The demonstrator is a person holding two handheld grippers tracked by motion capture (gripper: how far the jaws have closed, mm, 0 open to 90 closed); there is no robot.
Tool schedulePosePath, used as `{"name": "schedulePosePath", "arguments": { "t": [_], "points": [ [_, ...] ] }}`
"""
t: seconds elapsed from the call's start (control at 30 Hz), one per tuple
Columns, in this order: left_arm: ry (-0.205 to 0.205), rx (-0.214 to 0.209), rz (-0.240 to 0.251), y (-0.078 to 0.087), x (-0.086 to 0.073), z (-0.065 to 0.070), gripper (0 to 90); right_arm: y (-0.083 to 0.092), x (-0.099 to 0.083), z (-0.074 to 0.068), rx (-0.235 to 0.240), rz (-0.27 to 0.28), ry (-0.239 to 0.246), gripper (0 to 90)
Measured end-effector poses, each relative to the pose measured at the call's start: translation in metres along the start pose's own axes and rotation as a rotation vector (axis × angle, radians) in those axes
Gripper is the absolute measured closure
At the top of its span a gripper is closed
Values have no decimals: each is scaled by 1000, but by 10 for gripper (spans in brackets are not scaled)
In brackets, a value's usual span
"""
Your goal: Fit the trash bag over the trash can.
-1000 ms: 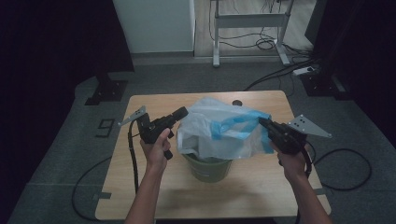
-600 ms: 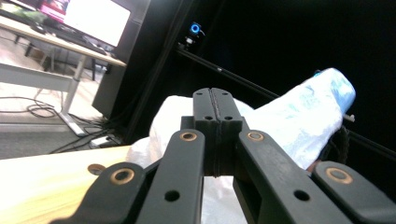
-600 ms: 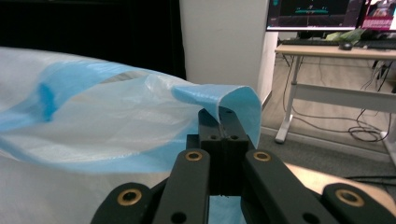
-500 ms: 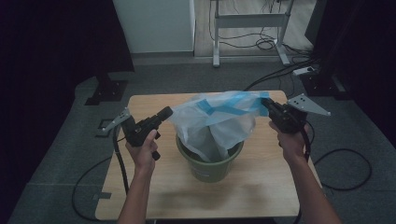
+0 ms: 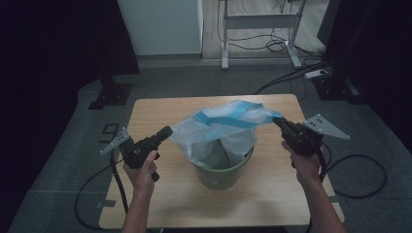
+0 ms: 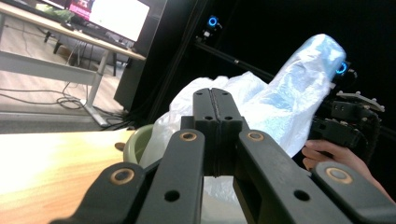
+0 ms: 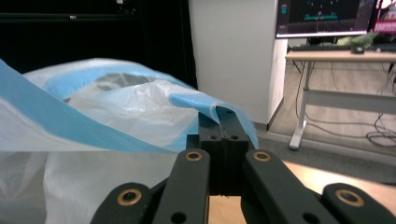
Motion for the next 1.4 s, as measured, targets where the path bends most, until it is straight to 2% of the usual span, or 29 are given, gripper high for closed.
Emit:
{"name": "schedulePosePath", "arguments": {
  "t": [0.2, 0.3, 0.53, 0.67, 0.73, 0.83, 0.93, 1.03, 1.1, 1.17, 1.3, 1.4],
  "points": [
    [-66, 86, 1, 4, -13, 3, 900, 8, -23, 2, 8, -20, -28, 891],
    [-78, 106, 6, 8, -18, 3, 900, 8, -29, 0, 18, -29, -29, 891],
    [-85, 107, 5, 18, -24, 4, 900, 20, -36, -4, 43, -29, -26, 890],
    [-67, 98, 2, 23, -33, 3, 900, 27, -43, -6, 53, -31, -32, 891],
    [-45, 75, -9, 26, -38, 2, 899, 29, -48, -7, 61, -32, -39, 891],
    [-6, 12, -28, 32, -44, 3, 897, 32, -53, -8, 92, -15, -52, 890],
    [-27, -6, -27, 38, -34, 7, 843, 33, -52, -9, 101, -11, -42, 890],
    [-47, -16, -42, 39, -21, 12, 724, 32, -50, -12, 101, -10, -18, 891],
    [-52, -34, -43, 41, -10, 14, 692, 31, -48, -13, 97, -9, 2, 890],
    [-65, -31, -60, 41, 0, 17, 634, 29, -43, -15, 99, -11, 18, 890],
    [-98, -20, -94, 33, 10, 23, 558, 26, -36, -17, 102, -10, 35, 891],
    [-88, -57, -149, 22, 11, 23, 514, 24, -31, -18, 107, -6, 44, 890]
  ]
}}
Point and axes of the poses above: each handheld gripper's, and its own axes: y roughly backward along the jaws, x roughly out of its top, z roughly to its right, the point moved 3 cm from there along -y, roughly forward along the jaws, and after that the axes turned 6 degrees about y, right-handed, at the moved point
